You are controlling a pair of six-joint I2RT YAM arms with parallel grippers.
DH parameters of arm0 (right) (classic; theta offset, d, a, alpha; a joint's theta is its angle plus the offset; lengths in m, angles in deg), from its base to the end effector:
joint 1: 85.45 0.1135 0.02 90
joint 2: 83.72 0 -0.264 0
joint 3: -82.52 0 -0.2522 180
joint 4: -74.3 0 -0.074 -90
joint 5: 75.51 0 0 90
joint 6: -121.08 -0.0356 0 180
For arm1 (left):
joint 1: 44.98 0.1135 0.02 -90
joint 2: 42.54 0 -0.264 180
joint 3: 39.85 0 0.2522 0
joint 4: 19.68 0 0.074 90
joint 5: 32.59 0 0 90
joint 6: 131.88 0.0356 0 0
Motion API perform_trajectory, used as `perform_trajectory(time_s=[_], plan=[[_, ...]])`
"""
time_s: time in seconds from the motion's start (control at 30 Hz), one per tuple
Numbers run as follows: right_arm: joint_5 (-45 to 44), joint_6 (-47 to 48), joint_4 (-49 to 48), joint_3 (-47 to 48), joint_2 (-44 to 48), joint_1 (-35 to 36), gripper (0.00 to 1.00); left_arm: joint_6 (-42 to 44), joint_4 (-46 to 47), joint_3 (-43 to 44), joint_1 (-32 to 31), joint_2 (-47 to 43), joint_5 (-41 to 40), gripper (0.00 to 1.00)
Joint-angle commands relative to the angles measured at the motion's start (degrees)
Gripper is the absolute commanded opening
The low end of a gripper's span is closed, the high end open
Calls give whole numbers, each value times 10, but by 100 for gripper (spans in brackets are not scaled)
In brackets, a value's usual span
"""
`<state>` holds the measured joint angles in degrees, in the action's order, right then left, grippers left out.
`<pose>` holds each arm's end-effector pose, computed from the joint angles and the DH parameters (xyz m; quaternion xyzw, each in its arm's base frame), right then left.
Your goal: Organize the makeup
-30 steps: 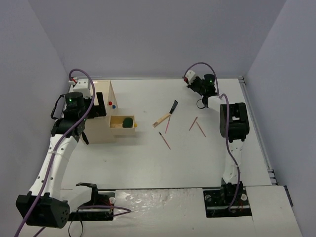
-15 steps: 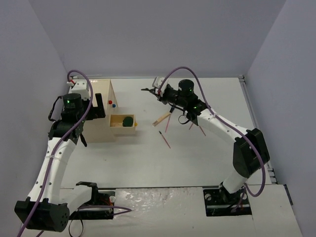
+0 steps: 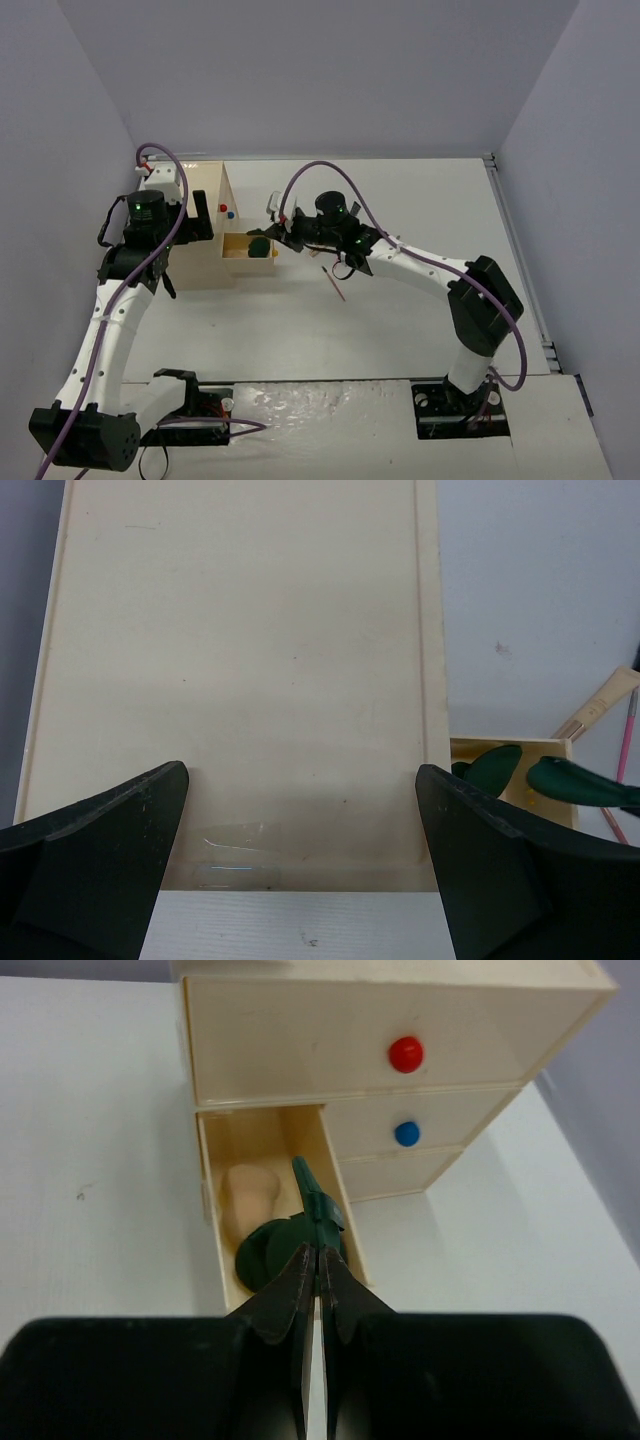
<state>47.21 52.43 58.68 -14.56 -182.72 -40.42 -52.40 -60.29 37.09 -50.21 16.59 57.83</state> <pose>0.2744 0.3020 0.3036 -0.5389 0.4615 0.3344 0.6203 0.2247 -0.0208 0.3748 -0.0364 0.8321 -0.0788 0.5478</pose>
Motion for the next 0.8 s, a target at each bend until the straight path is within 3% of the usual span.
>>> perform_trajectory(time_s=[0.0,0.27,0.77], plan=[[6,-50,-45,44,-24,19,0,-3,22,14,0,-4,3,97],[-20,-76,-71,54,-61,30,1,-3,22,13,0,-4,2,97],[-50,-89,-71,50,-27,27,51,-2,22,14,0,1,4,97]])
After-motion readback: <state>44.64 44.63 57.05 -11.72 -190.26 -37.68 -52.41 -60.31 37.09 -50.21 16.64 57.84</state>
